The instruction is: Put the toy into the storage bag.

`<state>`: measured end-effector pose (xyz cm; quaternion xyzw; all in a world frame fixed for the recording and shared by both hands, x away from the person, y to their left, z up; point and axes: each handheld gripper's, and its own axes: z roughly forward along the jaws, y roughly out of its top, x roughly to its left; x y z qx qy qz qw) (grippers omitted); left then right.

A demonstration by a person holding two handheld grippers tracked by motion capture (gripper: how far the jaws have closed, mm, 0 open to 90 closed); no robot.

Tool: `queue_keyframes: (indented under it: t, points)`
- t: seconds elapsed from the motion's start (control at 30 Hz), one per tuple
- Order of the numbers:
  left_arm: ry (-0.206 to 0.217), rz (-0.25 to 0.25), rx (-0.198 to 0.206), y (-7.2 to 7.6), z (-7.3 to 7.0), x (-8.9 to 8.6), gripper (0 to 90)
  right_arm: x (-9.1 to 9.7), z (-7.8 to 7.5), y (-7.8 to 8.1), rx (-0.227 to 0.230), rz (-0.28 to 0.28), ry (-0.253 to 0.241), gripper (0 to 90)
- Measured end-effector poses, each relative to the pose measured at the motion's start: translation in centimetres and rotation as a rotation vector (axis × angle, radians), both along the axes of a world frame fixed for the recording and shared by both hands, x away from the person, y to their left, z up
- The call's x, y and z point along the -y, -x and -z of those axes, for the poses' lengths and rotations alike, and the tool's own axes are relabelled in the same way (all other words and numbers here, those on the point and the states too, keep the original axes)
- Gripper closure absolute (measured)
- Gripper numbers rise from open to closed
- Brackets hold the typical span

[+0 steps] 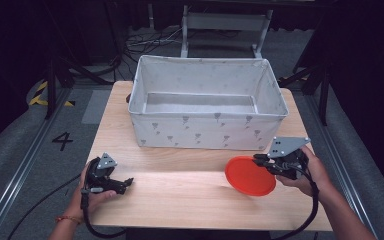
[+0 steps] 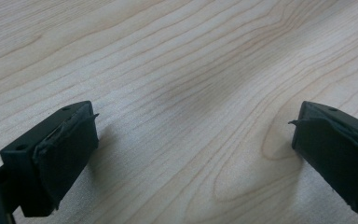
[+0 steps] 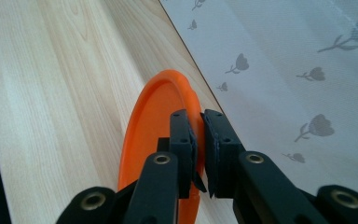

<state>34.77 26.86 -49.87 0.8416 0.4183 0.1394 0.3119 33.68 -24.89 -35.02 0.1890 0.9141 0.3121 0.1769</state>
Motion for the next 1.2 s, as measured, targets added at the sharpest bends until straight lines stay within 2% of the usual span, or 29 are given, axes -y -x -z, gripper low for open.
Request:
queue_keyframes:
  t: [0.5, 0.53, 0.57, 0.63, 0.77, 0.83, 0.87, 0.97, 1.2]
  points:
    - [-0.005, -0.003, 0.007, 0.0, 0.0, 0.0, 0.6, 2.4, -5.1, 0.8, 0.042, 0.006, -0.017, 82.5]
    - [-0.005, -0.003, 0.007, 0.0, 0.0, 0.0, 0.6, 2.4, -5.1, 0.8, 0.042, 0.006, -0.017, 82.5]
    - [0.0, -0.005, 0.001, 0.0, 0.0, 0.0, 0.6, 2.8, -6.2, 0.8, 0.049, 0.005, -0.014, 82.5]
    - [-0.001, -0.005, 0.003, 0.0, 0.0, 0.0, 0.6, 2.9, -6.9, 0.8, 0.064, 0.008, -0.001, 82.4]
    - [-0.001, -0.005, 0.002, 0.0, 0.0, 0.0, 0.6, 3.4, -8.5, 0.6, 0.076, 0.012, -0.011, 82.5]
    - [-0.001, -0.005, 0.002, 0.0, 0.0, 0.0, 0.6, 3.5, -8.8, 0.6, 0.083, 0.016, -0.01, 82.4]
    - [-0.001, -0.005, 0.003, 0.0, 0.0, 0.0, 0.6, 3.6, -9.6, 0.6, 0.097, 0.016, -0.007, 82.4]
    - [-0.003, -0.004, 0.006, 0.0, 0.0, 0.0, 0.6, 3.6, -10.2, 0.5, 0.099, 0.015, -0.011, 82.5]
    - [-0.001, -0.005, 0.003, 0.0, 0.0, 0.0, 0.6, 3.5, -13.3, -0.2, 0.132, 0.011, 0.005, 82.5]
